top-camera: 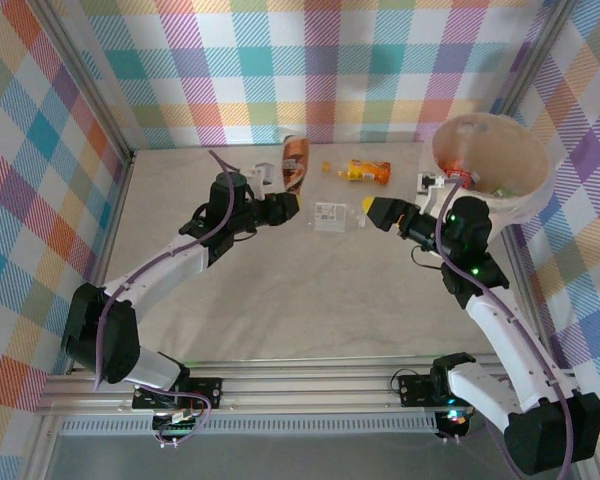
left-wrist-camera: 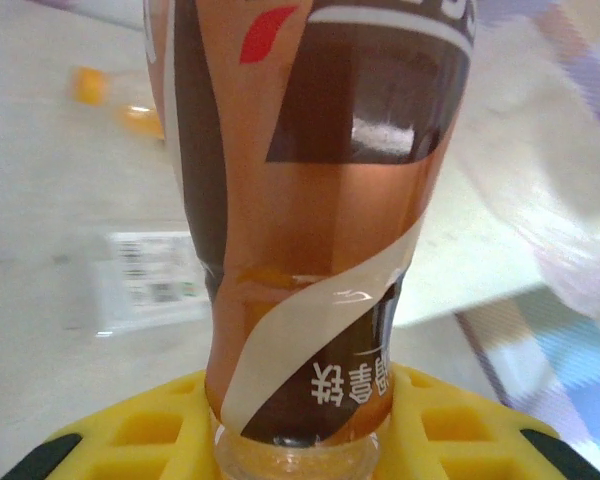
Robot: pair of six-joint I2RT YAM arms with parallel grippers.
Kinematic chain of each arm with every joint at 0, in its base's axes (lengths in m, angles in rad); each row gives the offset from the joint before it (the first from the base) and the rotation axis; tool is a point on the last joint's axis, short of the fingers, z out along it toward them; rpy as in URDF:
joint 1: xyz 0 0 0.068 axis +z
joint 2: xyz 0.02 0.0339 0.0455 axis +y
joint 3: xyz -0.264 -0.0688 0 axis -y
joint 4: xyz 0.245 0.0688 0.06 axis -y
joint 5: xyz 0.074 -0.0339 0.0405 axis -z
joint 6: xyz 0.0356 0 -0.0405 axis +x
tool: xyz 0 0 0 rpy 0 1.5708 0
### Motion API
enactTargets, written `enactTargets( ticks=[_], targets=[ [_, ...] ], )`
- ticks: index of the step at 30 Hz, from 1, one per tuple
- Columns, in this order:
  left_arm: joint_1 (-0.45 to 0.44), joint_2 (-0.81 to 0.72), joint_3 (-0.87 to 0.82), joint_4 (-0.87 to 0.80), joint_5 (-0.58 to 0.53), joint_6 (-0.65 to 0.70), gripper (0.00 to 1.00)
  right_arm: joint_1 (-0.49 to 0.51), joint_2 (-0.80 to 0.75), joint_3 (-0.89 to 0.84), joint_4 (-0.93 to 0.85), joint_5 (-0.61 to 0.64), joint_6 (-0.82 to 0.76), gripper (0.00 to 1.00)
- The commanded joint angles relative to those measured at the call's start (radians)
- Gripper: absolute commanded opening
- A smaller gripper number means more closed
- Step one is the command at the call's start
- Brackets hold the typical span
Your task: Put the plastic bottles in the bin
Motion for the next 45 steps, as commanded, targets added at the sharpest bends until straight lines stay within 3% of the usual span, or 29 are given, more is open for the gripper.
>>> enactTargets(
  ticks=[1,7,15,21,24,27,31,38,45],
  targets=[
    [-0.045,-0.039,0.062,0.068,0.184,0.055,0.22,0.005,0.038,0.084,0.066,-0.101,0.077,1.00],
    [-0.114,-0.023,0.114,0.084,0.261,0.058,0.22,0.005,0.118,0.163,0.057,-0.157,0.123,1.00],
    [-0.187,0.028,0.180,0.061,0.359,0.072,0.22,0.006,0.199,0.240,0.087,-0.195,0.055,1.00],
    [-0.222,0.060,0.224,-0.002,0.352,0.112,0.22,0.006,0.244,0.273,0.163,-0.179,0.052,1.00],
    [-0.224,0.069,0.234,-0.018,0.344,0.125,0.22,0.006,0.241,0.270,0.204,-0.151,0.070,0.90],
    [-0.225,0.073,0.238,-0.017,0.346,0.131,0.23,0.006,0.235,0.267,0.215,-0.123,0.081,0.74],
    [-0.226,0.087,0.255,-0.032,0.357,0.140,0.22,0.006,0.235,0.289,0.161,-0.138,0.058,0.62],
    [-0.227,0.093,0.261,-0.053,0.342,0.141,0.24,0.007,0.223,0.309,0.081,-0.131,-0.008,0.50],
    [-0.227,0.099,0.276,-0.113,0.273,0.142,0.38,0.006,0.214,0.335,0.014,-0.093,-0.063,0.43]
  ],
)
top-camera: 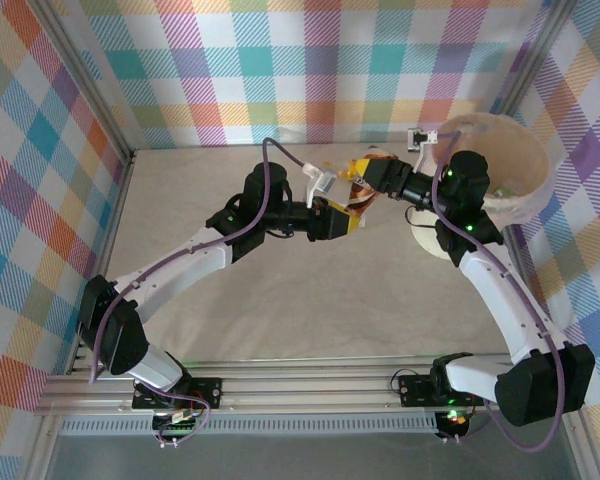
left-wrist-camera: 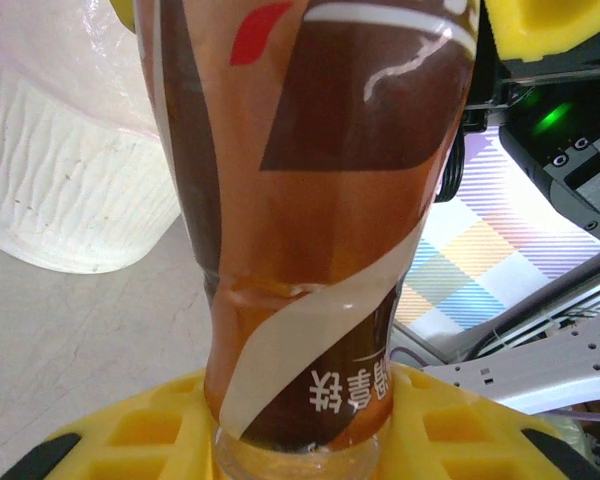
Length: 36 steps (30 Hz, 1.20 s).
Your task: Put the plastic bottles in the bin
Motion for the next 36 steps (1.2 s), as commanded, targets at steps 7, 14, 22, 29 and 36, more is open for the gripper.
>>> enactTargets(
  ticks=[7,14,22,29,36],
  targets=[
    [-0.007,0.006,0.042,-0.082,-0.134,-0.006,0.93,0.005,-0.040,0.082,-0.158,0.115,-0.158,0.39],
    [-0.006,-0.064,-0.045,-0.031,-0.256,-0.008,1.00,0.003,-0.075,0.152,-0.360,0.388,-0.321,0.36],
    [-0.005,-0.187,-0.157,-0.083,-0.719,-0.043,1.00,-0.010,-0.076,0.251,-0.402,0.651,-0.503,0.35],
    [-0.005,-0.279,-0.218,-0.223,-1.006,-0.092,1.00,-0.131,-0.004,0.348,-0.397,0.737,-0.579,0.34],
    [-0.006,-0.395,-0.294,-0.271,-1.119,-0.130,1.00,-0.264,0.112,0.452,-0.405,0.759,-0.593,0.34]
  ],
)
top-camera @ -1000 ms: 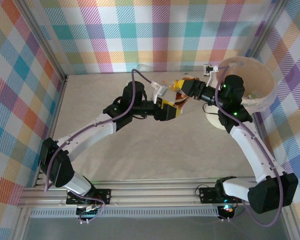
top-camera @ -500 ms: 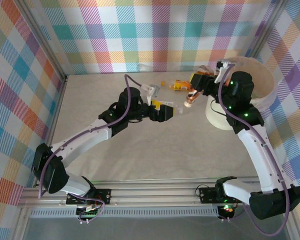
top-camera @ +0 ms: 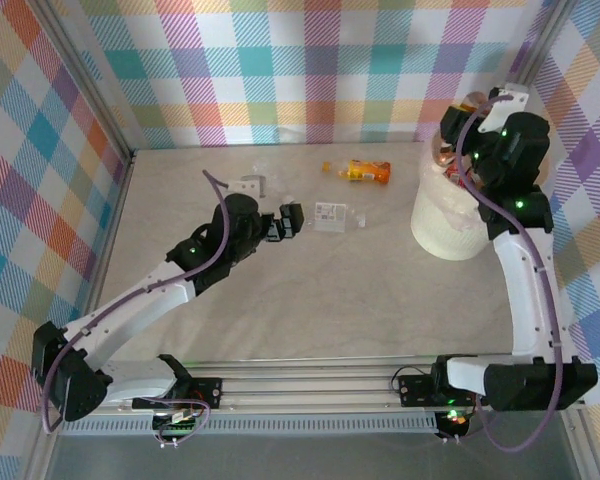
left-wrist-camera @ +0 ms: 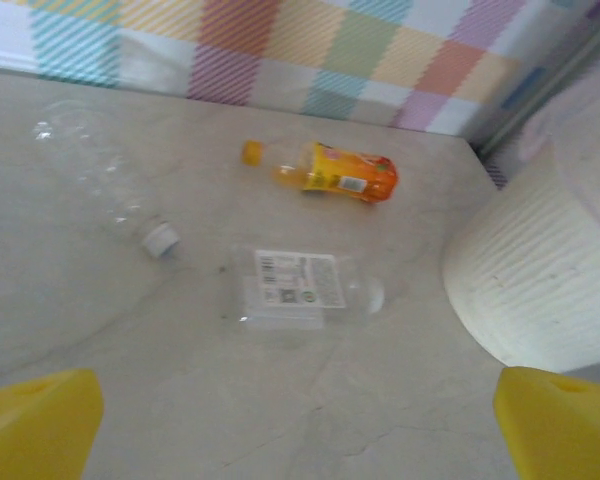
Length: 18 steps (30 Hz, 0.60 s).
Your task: Put the plastic bottles in the bin
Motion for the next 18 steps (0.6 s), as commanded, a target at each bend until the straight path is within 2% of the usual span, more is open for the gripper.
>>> enactTargets(
  ticks=[1,6,15,18],
  targets=[
    [-0.001,-0.077,-0.044,-0.033,-0.113,-0.036,1.00,-0.031,0.056,0.070,-0.005,0.063,-0.054,0.34],
    [0.001,-0.152,-0.095,-0.053,-0.174,-0.053,1.00,-0.064,0.155,0.145,-0.051,0.216,-0.122,0.36],
    [0.002,-0.219,-0.156,-0.057,-0.224,-0.070,1.00,-0.109,0.269,0.234,-0.157,0.336,-0.182,0.41],
    [0.002,-0.219,-0.155,-0.063,-0.221,-0.071,1.00,-0.112,0.313,0.268,-0.190,0.356,-0.205,0.48]
  ],
)
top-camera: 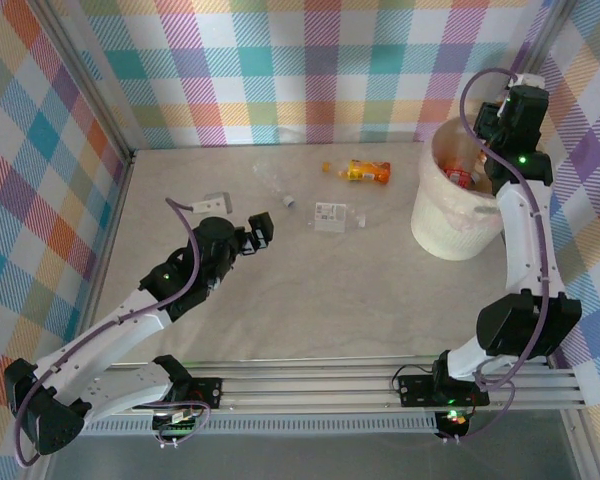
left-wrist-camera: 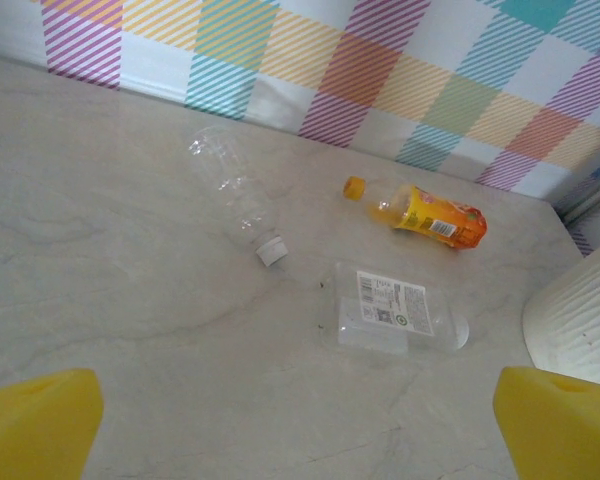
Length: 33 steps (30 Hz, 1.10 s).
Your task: Put the plastic bottles in the bin
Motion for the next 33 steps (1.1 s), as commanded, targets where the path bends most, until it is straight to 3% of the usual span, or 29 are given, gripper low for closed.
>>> enactTargets(
  ticks=[1,4,7,19,24,33],
  targets=[
    [0.003,-0.016,-0.011,-0.011,-0.027,-0.012,1.00,-0.005,0.038,0.065,-0.050,0.054,-0.043,0.54],
    [0.003,-0.016,-0.012,-0.010,-0.029,-0.014,1.00,-0.007,0.058,0.090,-0.079,0.010,-0.019,0.73],
    [0.004,-0.013,-0.013,-0.011,-0.033,-0.015,1.00,-0.008,0.053,0.111,-0.101,-0.059,0.001,0.81],
    [0.007,0.022,-0.005,-0.013,-0.032,-0.022,1.00,-0.010,-0.007,0.113,-0.160,-0.221,0.049,0.90],
    [0.011,0.048,0.007,-0.021,-0.029,-0.031,1.00,-0.010,-0.061,0.065,-0.145,-0.328,0.082,1.00],
    [0.025,0.130,0.038,-0.027,-0.045,-0.095,1.00,-0.011,-0.235,-0.230,0.069,-0.773,0.273,1.00]
  ],
)
